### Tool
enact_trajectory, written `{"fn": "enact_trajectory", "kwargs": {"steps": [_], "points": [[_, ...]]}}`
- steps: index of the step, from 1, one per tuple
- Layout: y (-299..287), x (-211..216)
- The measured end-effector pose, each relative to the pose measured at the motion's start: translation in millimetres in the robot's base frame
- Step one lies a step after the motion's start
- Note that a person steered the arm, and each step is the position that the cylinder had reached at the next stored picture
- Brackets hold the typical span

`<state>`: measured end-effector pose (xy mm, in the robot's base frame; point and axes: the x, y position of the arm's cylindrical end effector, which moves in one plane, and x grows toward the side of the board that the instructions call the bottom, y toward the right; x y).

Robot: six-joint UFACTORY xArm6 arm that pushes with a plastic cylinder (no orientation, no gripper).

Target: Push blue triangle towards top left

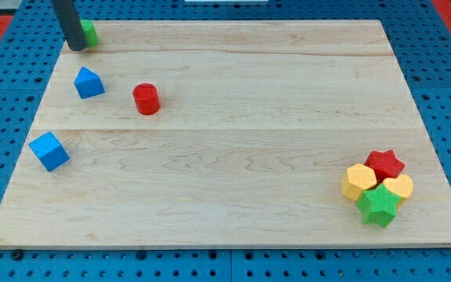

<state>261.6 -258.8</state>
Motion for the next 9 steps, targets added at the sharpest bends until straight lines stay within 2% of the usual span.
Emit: {"fn": "enact_trajectory", "kwargs": {"steps": [3, 5, 7, 8, 9], "points": [[-7.1, 0.3], [50.3, 72.0], [53.5, 145.1], [90.8, 168.3], [84.8, 190.5]]}}
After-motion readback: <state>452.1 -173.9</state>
